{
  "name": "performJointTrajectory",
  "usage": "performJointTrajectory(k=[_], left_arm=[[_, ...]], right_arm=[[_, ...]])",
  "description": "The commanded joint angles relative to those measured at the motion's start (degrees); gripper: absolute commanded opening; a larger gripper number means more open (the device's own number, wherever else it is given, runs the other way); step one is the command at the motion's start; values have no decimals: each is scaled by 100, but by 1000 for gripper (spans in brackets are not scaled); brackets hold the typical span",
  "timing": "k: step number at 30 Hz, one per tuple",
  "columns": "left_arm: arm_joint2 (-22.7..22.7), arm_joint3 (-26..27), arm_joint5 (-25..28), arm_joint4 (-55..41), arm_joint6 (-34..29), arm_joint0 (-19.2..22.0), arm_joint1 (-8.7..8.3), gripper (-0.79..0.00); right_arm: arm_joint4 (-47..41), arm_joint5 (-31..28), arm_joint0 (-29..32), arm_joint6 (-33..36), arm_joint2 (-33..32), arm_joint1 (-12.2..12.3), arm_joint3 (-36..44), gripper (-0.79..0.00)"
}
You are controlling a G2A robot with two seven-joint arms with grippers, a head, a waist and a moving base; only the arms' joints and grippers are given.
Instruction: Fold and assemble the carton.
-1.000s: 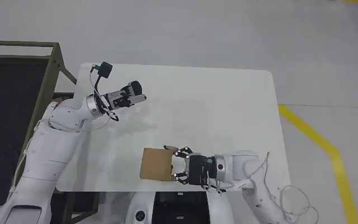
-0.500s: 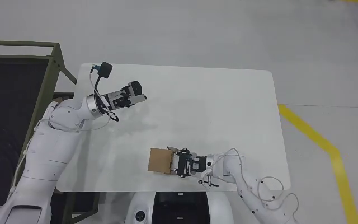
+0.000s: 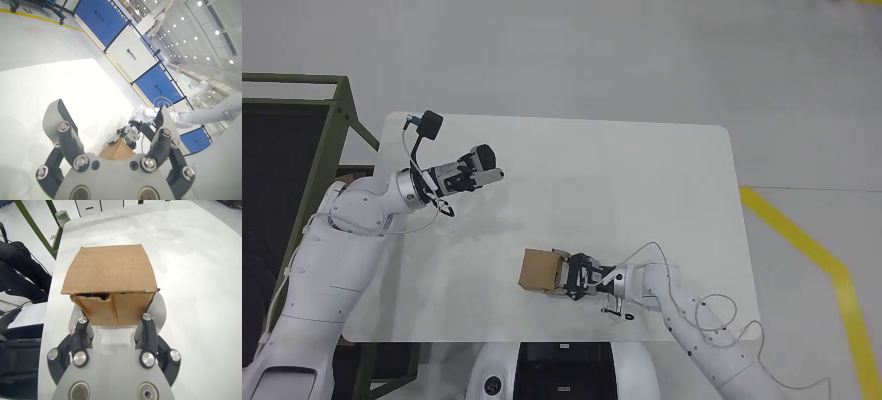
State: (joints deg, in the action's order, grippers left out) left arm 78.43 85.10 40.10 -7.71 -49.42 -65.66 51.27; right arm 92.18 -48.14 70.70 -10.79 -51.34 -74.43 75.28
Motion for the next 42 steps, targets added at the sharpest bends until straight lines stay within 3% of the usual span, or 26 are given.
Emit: performJointTrajectory(k=[1,2,3,13,19,23,26,30,33,37,42], left_arm=[[0,0,0,0,0,0,0,0],[0,0,0,0,0,0,0,0],[0,0,0,0,0,0,0,0],[0,0,0,0,0,0,0,0],[0,0,0,0,0,0,0,0],[5,-10,-42,21,37,-7,1,0],[31,27,-444,957,833,-20,29,0],[-105,53,-488,954,1430,-125,95,0],[-76,72,-464,1185,2219,-236,144,0],[-82,155,-506,1535,3519,-507,237,0],[-133,295,-470,1581,4574,-854,340,0]], right_arm=[[-37,-9,-39,26,31,-4,-36,-246],[-52,-5,-52,30,44,-5,-50,-65],[-60,-3,-59,28,53,-3,-59,0],[-31,-29,166,-59,-141,137,307,0],[250,104,978,-941,-911,431,1620,0],[305,302,1795,-730,-1516,605,2719,0],[6,720,2322,-370,-1890,659,3434,0],[-560,1609,2888,-63,-2251,666,4057,0],[-1046,2227,3201,275,-2342,644,4399,0],[-1685,3063,3407,720,-2503,608,4652,0],[-2389,3421,3297,1138,-2709,589,4623,0]])
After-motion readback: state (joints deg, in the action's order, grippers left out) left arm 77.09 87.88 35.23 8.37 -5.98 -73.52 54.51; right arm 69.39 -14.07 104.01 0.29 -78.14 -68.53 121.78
